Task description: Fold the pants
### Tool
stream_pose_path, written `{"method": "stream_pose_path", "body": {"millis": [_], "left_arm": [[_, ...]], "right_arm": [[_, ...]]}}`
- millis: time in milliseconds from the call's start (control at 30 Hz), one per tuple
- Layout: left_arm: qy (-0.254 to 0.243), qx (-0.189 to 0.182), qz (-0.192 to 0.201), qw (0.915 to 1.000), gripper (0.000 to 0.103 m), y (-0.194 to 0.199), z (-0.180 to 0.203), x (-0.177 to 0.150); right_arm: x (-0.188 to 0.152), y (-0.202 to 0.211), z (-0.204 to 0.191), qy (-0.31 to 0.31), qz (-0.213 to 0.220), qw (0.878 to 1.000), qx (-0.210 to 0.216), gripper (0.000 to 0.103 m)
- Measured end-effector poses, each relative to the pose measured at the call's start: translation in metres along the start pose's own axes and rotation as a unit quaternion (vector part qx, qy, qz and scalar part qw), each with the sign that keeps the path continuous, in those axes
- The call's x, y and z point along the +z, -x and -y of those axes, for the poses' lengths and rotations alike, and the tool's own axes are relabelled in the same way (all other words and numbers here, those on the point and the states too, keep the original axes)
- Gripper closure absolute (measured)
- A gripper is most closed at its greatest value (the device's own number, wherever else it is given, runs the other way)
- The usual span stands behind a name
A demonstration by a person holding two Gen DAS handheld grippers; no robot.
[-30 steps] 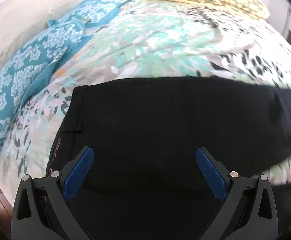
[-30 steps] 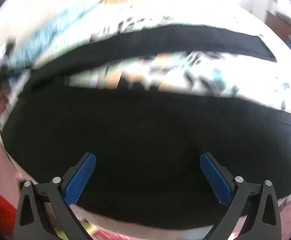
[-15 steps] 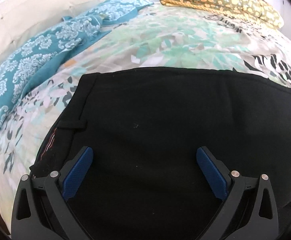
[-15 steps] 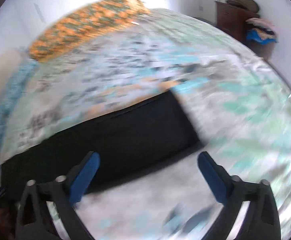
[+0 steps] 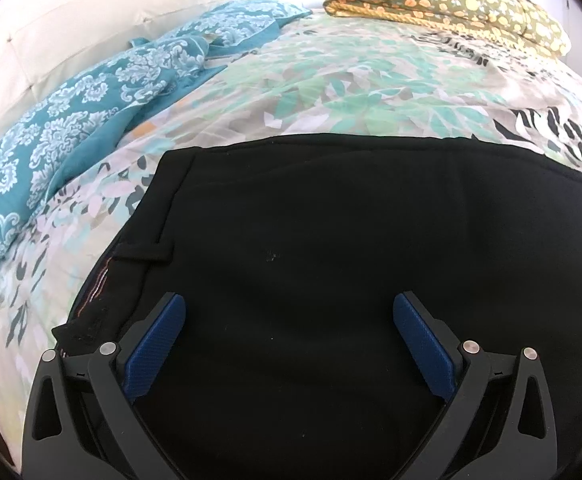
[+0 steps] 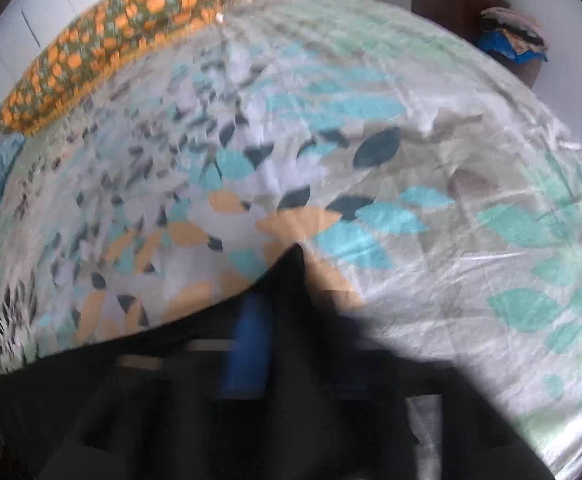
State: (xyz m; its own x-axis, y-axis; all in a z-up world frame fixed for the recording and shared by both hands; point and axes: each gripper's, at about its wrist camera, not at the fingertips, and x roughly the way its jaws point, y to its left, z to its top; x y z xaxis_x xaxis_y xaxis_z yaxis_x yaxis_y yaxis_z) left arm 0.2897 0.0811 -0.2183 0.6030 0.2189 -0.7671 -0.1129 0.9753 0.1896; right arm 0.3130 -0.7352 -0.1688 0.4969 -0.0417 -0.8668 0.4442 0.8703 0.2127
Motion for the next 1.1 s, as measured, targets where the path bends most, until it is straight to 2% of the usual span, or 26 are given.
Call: {"method": "stream_pose_path", "body": {"millis": [100, 200, 267, 367, 433, 500, 600, 667, 700, 733, 800, 867, 933, 1000, 1100], "left_arm": [[0.000, 0.001, 0.000, 1.0000, 0.001, -0.001, 0.000, 0.000], [-0.001, 0.001, 0.000, 1.0000, 0.001, -0.001, 0.000, 0.000], [-0.002, 0.002, 0.000, 1.0000, 0.001, -0.001, 0.000, 0.000], [-0.007, 0.008, 0.001, 0.9999, 0.001, 0.000, 0.001, 0.001], [-0.012, 0.014, 0.001, 0.9998, 0.001, 0.001, 0.003, 0.002], [-0.016, 0.020, 0.000, 0.9997, 0.001, 0.002, 0.005, 0.003], [-0.019, 0.030, -0.009, 0.9993, 0.001, 0.004, 0.007, 0.006], [-0.021, 0.035, -0.022, 0.9989, 0.000, 0.007, 0.008, 0.009], [-0.023, 0.035, -0.034, 0.9985, 0.000, 0.011, 0.007, 0.011], [-0.022, 0.032, -0.046, 0.9982, 0.001, 0.015, 0.006, 0.011], [-0.006, 0.002, -0.068, 0.9977, 0.001, 0.031, 0.000, 0.007], [0.007, -0.042, -0.061, 0.9972, 0.001, 0.055, -0.005, -0.004], [0.005, -0.063, -0.050, 0.9967, 0.000, 0.075, -0.006, -0.016], [-0.004, -0.077, -0.043, 0.9961, 0.000, 0.093, -0.004, -0.033], [-0.012, -0.090, -0.050, 0.9946, 0.000, 0.100, 0.002, -0.060]], "right_arm": [[-0.017, 0.049, -0.019, 0.046, 0.047, 0.997, 0.034, 0.090], [-0.064, 0.125, -0.041, 0.110, 0.095, 0.987, 0.069, 0.091], [-0.099, 0.163, -0.043, 0.121, 0.112, 0.983, 0.084, 0.092], [-0.171, 0.212, -0.008, 0.070, 0.113, 0.988, 0.074, 0.092], [-0.216, 0.218, 0.026, -0.020, 0.074, 0.996, 0.036, 0.092], [-0.248, 0.216, 0.045, -0.073, 0.046, 0.996, 0.005, 0.091], [-0.262, 0.223, 0.048, -0.121, 0.034, 0.991, -0.038, 0.076], [-0.263, 0.238, 0.042, -0.131, 0.060, 0.988, -0.052, 0.031], [-0.265, 0.249, 0.037, -0.132, 0.079, 0.987, -0.052, 0.022], [-0.267, 0.258, 0.031, -0.129, 0.096, 0.986, -0.049, 0.018], [-0.268, 0.269, 0.022, -0.113, 0.111, 0.986, -0.046, 0.018], [-0.276, 0.278, 0.009, -0.104, 0.128, 0.985, -0.045, 0.018], [-0.292, 0.276, -0.006, -0.101, 0.137, 0.985, -0.031, 0.018], [-0.310, 0.265, -0.019, -0.100, 0.123, 0.987, -0.006, 0.018], [-0.339, 0.230, -0.052, -0.099, 0.070, 0.991, 0.052, 0.018]]}}
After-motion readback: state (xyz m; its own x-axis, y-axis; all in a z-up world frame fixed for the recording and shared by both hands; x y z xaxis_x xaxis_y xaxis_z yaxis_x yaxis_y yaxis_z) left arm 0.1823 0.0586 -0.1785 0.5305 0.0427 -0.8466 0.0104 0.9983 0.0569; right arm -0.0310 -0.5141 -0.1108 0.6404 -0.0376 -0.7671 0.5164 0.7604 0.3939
